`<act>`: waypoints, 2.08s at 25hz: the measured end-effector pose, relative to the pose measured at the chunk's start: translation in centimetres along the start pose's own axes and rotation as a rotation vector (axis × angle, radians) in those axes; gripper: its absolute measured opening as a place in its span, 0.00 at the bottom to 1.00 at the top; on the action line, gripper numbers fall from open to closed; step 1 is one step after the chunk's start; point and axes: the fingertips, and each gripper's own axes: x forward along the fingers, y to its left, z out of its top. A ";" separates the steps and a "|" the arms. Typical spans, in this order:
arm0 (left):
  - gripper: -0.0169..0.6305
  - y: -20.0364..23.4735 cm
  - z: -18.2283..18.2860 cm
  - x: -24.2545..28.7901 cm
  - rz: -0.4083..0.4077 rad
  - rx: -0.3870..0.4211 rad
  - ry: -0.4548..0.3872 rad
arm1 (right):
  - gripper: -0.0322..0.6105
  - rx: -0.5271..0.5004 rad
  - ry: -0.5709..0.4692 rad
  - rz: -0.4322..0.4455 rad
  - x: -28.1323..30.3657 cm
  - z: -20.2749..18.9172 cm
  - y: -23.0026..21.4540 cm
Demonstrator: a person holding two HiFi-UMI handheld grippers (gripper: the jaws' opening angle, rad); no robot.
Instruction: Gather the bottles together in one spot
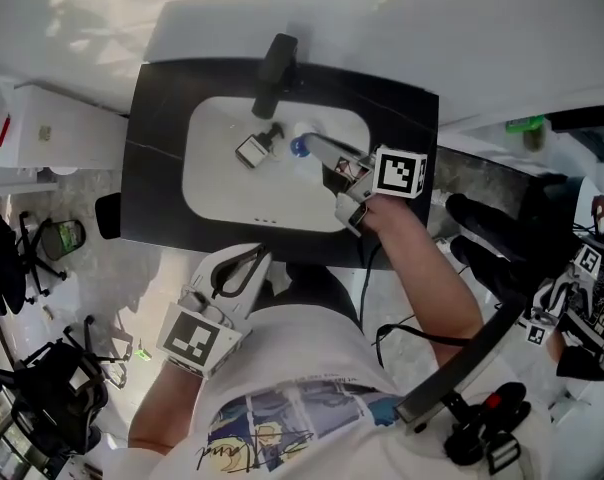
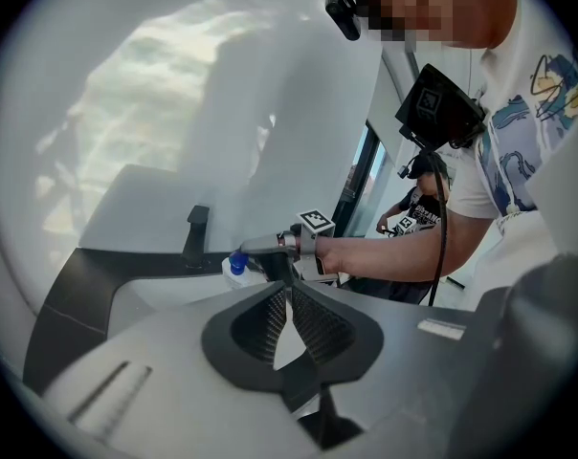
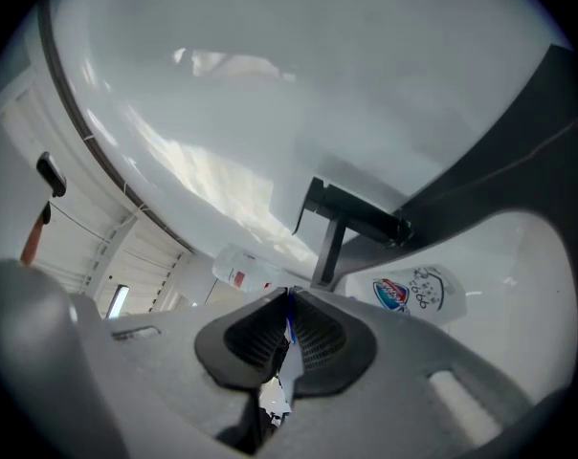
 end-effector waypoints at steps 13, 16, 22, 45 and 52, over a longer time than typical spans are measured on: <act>0.05 0.0 2.5 2.0 0.047 0.009 0.001 | 0.07 0.053 -0.211 0.016 1.2 10.6 1.7; 0.05 0.1 2.3 2.1 0.055 0.010 0.000 | 0.07 0.105 -0.254 0.040 1.8 12.4 0.8; 0.05 0.3 2.5 2.6 0.078 -0.005 0.000 | 0.07 0.250 -0.362 0.098 1.8 14.5 -1.1; 0.05 -0.7 1.8 4.6 0.024 0.022 0.027 | 0.09 0.365 -0.600 0.158 -1.7 16.2 -6.7; 0.05 -0.8 1.5 4.0 0.027 0.021 0.028 | 0.19 0.352 -0.594 0.171 -1.8 15.5 -7.1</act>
